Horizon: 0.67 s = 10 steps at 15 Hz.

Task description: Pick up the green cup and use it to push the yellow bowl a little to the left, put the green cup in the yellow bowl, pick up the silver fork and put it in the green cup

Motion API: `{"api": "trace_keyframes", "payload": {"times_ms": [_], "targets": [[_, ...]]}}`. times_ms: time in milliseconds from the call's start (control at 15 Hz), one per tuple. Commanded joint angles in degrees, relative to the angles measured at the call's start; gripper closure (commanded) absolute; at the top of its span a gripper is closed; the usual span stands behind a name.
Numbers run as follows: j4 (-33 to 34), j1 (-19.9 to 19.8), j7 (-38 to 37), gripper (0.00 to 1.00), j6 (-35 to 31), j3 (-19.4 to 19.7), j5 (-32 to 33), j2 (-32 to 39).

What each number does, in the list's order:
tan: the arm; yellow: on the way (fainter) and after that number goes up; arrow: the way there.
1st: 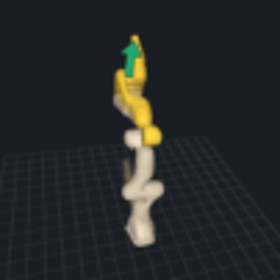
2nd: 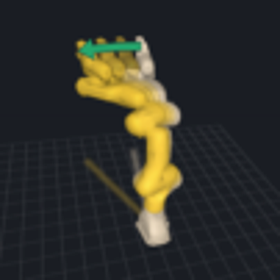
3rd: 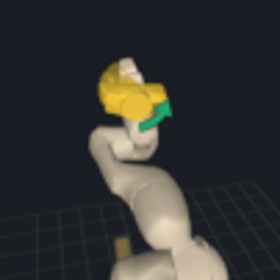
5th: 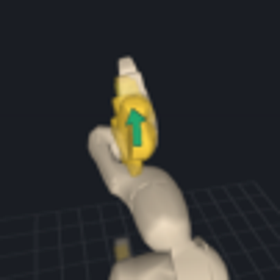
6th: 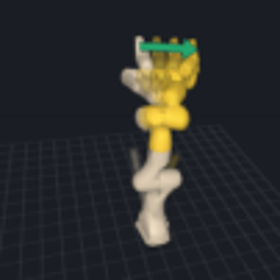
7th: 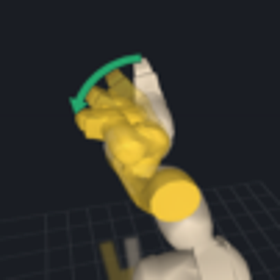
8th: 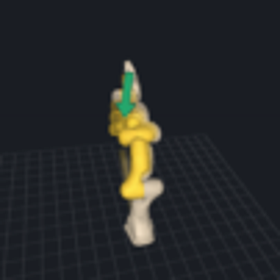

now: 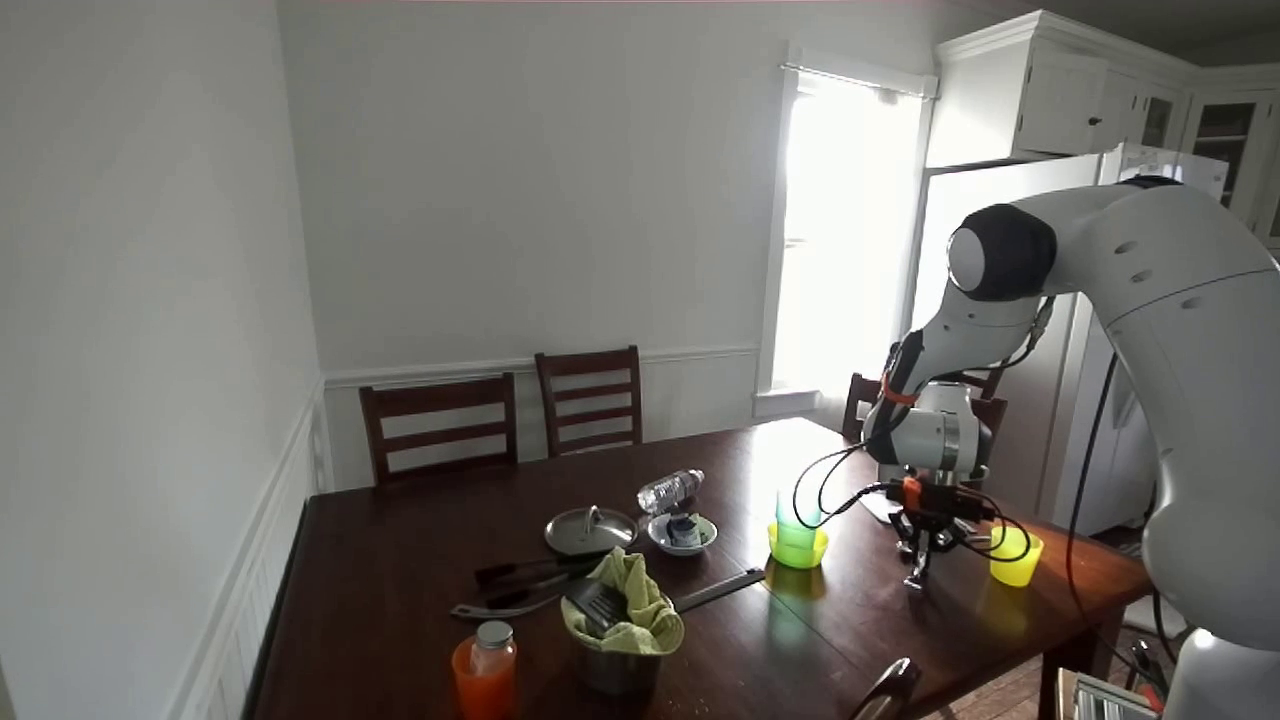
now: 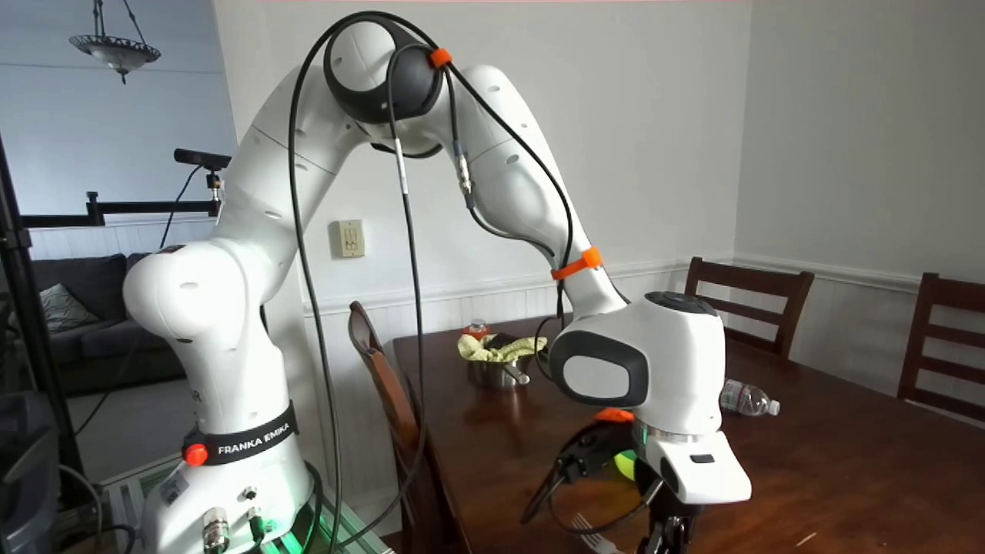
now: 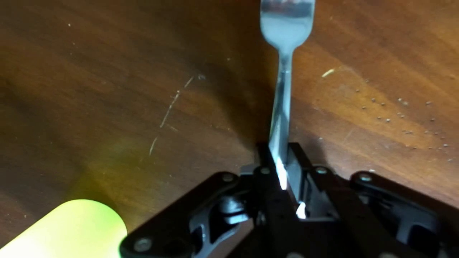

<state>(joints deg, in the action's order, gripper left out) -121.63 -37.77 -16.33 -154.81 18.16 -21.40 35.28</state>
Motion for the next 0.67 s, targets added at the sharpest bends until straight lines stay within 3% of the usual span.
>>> {"api": "trace_keyframes", "payload": {"times_ms": [0, 333, 600], "targets": [[-2.47, 0.74, 1.80, 0.96, 2.48, 0.43, 0.27, -3.85], [-4.10, 3.19, 1.25, 0.96, 3.99, 1.98, 1.46, -6.92], [-5.18, 7.37, -0.55, 0.96, 5.80, 5.52, 4.52, -10.39]]}}
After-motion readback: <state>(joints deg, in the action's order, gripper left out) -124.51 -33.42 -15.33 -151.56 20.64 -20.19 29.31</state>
